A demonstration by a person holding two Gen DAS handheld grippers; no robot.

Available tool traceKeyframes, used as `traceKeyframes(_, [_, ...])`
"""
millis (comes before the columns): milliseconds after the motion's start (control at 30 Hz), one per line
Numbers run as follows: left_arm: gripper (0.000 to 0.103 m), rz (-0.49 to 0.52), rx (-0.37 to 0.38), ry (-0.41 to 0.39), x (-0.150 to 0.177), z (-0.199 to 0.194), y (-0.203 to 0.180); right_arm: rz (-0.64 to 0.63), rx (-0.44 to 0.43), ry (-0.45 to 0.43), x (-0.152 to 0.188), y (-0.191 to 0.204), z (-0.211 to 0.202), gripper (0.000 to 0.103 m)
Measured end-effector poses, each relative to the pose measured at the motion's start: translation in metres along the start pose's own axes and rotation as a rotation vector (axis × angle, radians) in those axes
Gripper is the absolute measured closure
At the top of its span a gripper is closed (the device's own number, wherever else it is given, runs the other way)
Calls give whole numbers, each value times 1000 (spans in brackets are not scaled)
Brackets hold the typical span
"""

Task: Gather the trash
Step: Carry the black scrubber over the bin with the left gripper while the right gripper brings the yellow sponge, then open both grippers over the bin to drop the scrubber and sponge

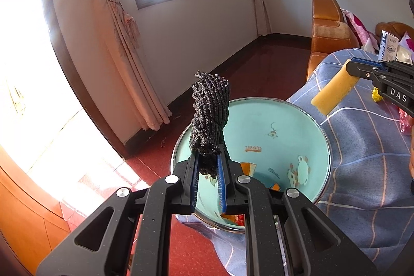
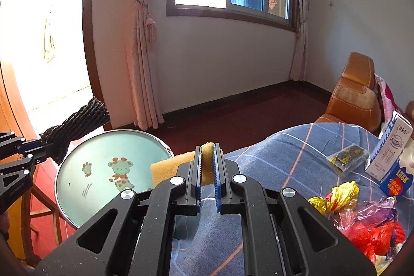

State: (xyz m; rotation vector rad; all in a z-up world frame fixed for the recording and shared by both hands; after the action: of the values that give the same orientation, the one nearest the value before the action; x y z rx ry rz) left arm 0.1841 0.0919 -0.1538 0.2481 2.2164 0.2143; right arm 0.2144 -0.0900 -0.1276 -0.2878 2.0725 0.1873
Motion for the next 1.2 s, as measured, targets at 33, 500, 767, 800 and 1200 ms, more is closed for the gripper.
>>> traceKeyframes(33, [91,1,1,1,0,0,0,-4,0,1,1,1,1,94])
traceKeyframes(500, [91,10,18,11,2,7,0,-30,-6,10,4,11,7,94])
traceKeyframes(767, [90,12,24,16,2,11,0,-59,-14,14,4,21,12,94])
traceKeyframes(800, [91,12,25,17,2,12,0,-62,-16,15,5,21,12,94])
traceKeyframes(1200, [87,9,37,25,4,16,-2,-109,-47,41,7,36,18,93])
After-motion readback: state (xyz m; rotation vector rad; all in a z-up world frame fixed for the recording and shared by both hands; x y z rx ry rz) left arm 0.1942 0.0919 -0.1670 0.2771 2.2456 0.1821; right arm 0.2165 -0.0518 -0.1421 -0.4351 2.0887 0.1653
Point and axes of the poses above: each gripper's, at about its wrist camera, not at the fingertips, and z roughly the way its jaws point, y to its left, x to its underside, the point moved 9 cm from there along z, roughly the way its jaws point, and after that the axes turned 3 degrees about z, right-handed, at the moved point
